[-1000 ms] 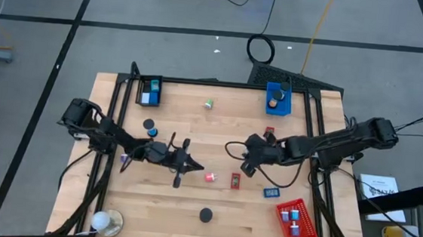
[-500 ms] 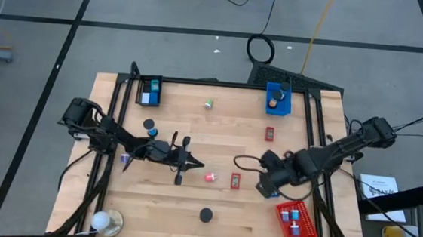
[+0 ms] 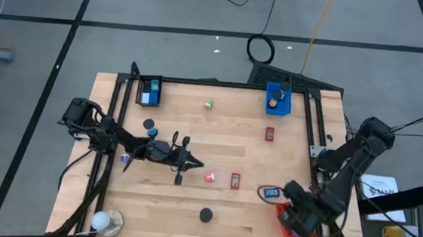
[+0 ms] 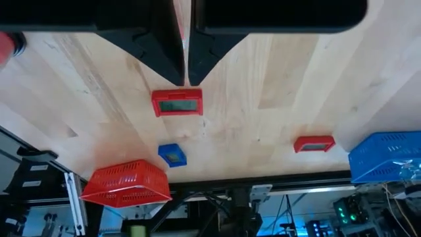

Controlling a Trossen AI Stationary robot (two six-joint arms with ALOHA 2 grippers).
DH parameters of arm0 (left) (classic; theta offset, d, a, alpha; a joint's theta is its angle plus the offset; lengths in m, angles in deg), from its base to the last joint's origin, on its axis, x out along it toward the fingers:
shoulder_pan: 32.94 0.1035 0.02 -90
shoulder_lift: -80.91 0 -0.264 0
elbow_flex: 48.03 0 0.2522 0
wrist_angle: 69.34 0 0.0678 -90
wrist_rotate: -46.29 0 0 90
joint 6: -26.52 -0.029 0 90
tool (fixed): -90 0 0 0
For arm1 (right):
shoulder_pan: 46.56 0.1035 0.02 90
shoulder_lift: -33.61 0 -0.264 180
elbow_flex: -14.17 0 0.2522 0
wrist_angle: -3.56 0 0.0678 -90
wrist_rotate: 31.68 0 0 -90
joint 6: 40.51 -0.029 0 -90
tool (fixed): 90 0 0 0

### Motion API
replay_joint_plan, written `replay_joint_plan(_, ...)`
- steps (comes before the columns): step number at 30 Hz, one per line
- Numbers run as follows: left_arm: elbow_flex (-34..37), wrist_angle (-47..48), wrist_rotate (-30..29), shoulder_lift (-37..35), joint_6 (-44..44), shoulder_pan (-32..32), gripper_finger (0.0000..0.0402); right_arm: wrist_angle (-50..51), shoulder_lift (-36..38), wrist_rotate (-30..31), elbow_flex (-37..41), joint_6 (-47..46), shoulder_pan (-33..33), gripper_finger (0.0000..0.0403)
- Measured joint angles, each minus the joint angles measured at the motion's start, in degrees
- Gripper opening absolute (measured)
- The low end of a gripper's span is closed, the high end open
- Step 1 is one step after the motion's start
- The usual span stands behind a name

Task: Pick & Place Office items
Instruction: Put the bottom green charger adapter into the red basket

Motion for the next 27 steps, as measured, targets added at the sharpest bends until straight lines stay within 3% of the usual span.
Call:
replay_joint_plan(8,0.0,0.4,0.0,0.0,-0.2,0.0,0.0008,-9.0,-6.0,-10.1,4.9,-1.4,4.3,0.0135)
replay_joint_plan(13,0.0,0.4,-0.4,0.0,-0.2,0.0,0.0024,-18.9,-6.4,-10.0,8.7,1.0,4.1,0.0135)
replay_joint_plan(22,0.0,1.8,-0.5,0.0,-0.4,0.0,0.0008,-32.5,-6.4,-13.1,15.2,3.3,2.7,0.0135)
replay_joint_plan(27,0.0,1.8,-0.5,0.0,-0.4,0.0,0.0024,-34.4,-6.4,-13.1,16.4,3.4,2.5,0.0154)
